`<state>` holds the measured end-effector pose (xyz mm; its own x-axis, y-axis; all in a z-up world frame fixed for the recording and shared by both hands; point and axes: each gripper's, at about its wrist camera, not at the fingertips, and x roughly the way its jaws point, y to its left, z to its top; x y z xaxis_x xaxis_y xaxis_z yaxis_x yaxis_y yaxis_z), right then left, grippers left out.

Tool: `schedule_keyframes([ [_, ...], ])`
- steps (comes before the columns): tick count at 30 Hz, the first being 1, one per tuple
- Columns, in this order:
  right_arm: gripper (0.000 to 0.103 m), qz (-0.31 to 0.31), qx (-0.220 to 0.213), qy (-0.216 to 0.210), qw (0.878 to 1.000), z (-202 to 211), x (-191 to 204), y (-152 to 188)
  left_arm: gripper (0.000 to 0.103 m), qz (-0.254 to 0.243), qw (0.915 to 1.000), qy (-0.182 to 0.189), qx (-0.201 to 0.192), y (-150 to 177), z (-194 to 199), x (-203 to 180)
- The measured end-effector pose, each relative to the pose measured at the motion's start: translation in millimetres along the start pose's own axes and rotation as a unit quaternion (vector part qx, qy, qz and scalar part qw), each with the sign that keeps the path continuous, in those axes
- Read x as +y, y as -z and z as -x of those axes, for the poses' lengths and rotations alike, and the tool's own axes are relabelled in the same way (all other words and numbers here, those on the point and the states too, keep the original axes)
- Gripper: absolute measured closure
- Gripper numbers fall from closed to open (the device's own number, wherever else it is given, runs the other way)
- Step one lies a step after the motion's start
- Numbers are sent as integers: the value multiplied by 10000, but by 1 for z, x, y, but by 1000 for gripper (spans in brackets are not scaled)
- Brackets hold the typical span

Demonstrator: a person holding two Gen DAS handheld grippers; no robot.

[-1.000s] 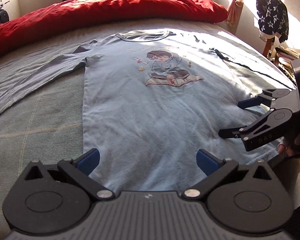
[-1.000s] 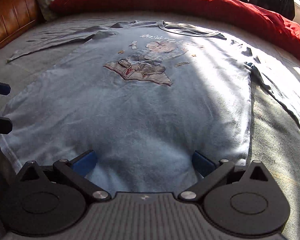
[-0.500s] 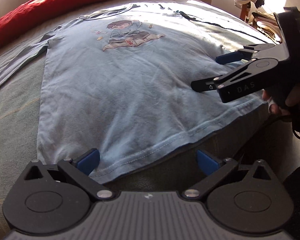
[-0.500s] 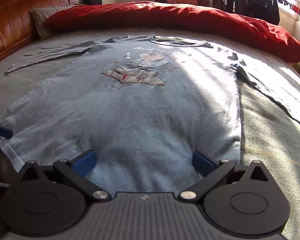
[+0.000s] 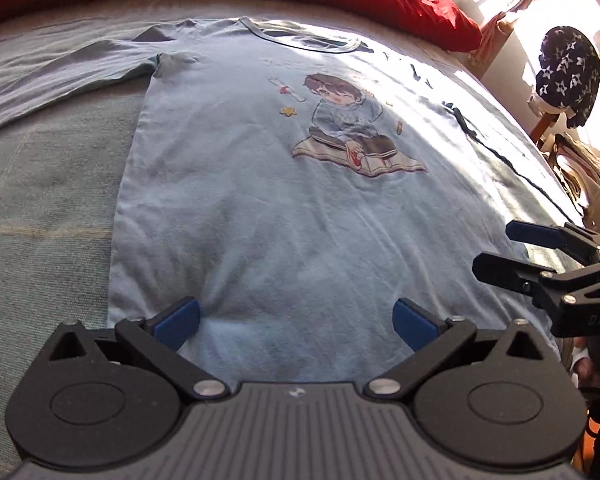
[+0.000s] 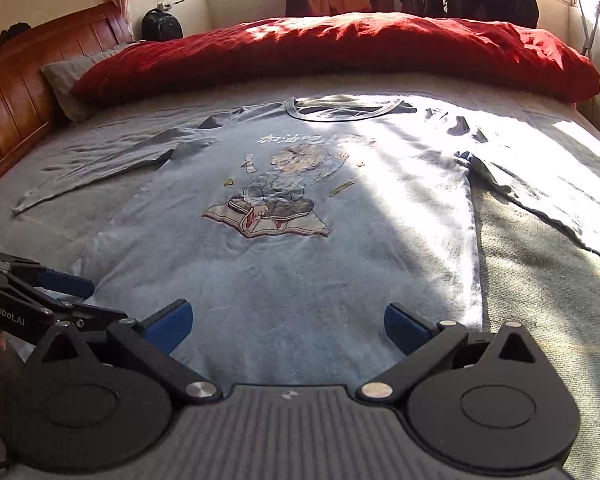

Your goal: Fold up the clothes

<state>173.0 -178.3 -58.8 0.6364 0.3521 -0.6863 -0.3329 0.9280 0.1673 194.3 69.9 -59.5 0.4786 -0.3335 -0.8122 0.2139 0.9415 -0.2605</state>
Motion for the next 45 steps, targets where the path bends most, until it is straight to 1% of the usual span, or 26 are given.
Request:
schedule_keyframes([
  [2, 0, -10, -34, -114, 9999, -9, -1, -14, 1, -71, 9999, -74, -126, -19, 13, 2],
  [3, 0, 4, -52, -200, 9998, -14, -1, -22, 1, -29, 9997, -75, -219, -37, 19, 7],
  [6, 0, 161, -185, -424, 9988, -34, 3, -48, 1, 272, 9984, 12, -498, -99, 28, 23],
  [8, 0, 250, -185, -522, 9982, -47, 4, -61, 1, 553, 9968, 164, -545, -147, 19, 34],
  [9, 0, 258, -200, -552, 9979, -54, 4, -65, 1, 669, 9962, 270, -490, -170, 10, 38],
  [10, 0, 236, -139, -580, 9979, -62, 3, -66, 1, 819, 9950, 439, -364, -192, -4, 43],
  [11, 0, 212, -71, -608, 9979, -71, 2, -67, 1, 1018, 9931, 527, -264, -210, -20, 48],
  [13, 0, 126, 206, -738, 9970, -86, 1, -63, 1, 1439, 9875, 637, -91, -241, -55, 59],
  [14, 0, 82, 245, -772, 9967, -90, 0, -59, 1, 1593, 9855, 576, -14, -253, -73, 63],
  [16, 0, 114, 229, -807, 9964, -92, 1, -53, 1, 1692, 9848, 378, 93, -268, -106, 68],
  [17, 0, 199, 176, -809, 9964, -91, 2, -51, 1, 1736, 9844, 281, 105, -274, -122, 71],
  [19, 0, 321, 203, -867, 9955, -89, -1, -50, 1, 1870, 9821, 148, 163, -280, -150, 77],
  [21, 0, 126, 163, -912, 9956, -87, -9, -50, 1, 1953, 9802, 169, 275, -285, -174, 82],
  [22, 0, 26, 145, -945, 9954, -86, -12, -50, 1, 1962, 9801, 122, 280, -287, -183, 84],
  [24, 0, -11, 152, -1010, 9948, -84, -16, -51, 1, 1855, 9825, -2, 154, -294, -194, 84],
  [28, 0, -32, 161, -1108, 9937, -83, -20, -50, 1, 1796, 9835, -163, -108, -312, -207, 91],
  [30, 0, -74, 160, -1171, 9930, -86, -23, -49, 1, 1883, 9815, -245, -235, -321, -213, 99],
  [32, 0, -128, 145, -1228, 9922, -86, -25, -48, 1, 2086, 9771, -257, -322, -328, -215, 105],
  [34, 0, -170, 133, -1274, 9916, -86, -27, -49, 1, 2184, 9749, -292, -302, -333, -211, 105],
  [36, 0, -204, 124, -1313, 9911, -85, -28, -49, 1, 2008, 9780, -340, -444, -335, -198, 94],
  [37, 0, -219, 121, -1331, 9908, -85, -29, -49, 1, 1923, 9795, -285, -522, -334, -190, 88],
  [38, 0, -221, 119, -1334, 9907, -85, -29, -48, 1, 1863, 9810, -179, -503, -333, -186, 82],
  [40, 0, -193, 112, -1318, 9910, -85, -27, -48, 1, 1752, 9837, 53, -405, -329, -181, 70],
  [42, 0, -154, 107, -1298, 9914, -85, -26, -47, 1, 1615, 9866, 147, -198, -326, -186, 62],
  [44, 0, -117, 110, -1279, 9917, -85, -25, -47, 1, 1415, 9899, 35, -80, -324, -200, 56],
  [45, 0, -111, 111, -1274, 9917, -85, -25, -47, 1, 1400, 9901, -39, -88, -323, -206, 56],
])
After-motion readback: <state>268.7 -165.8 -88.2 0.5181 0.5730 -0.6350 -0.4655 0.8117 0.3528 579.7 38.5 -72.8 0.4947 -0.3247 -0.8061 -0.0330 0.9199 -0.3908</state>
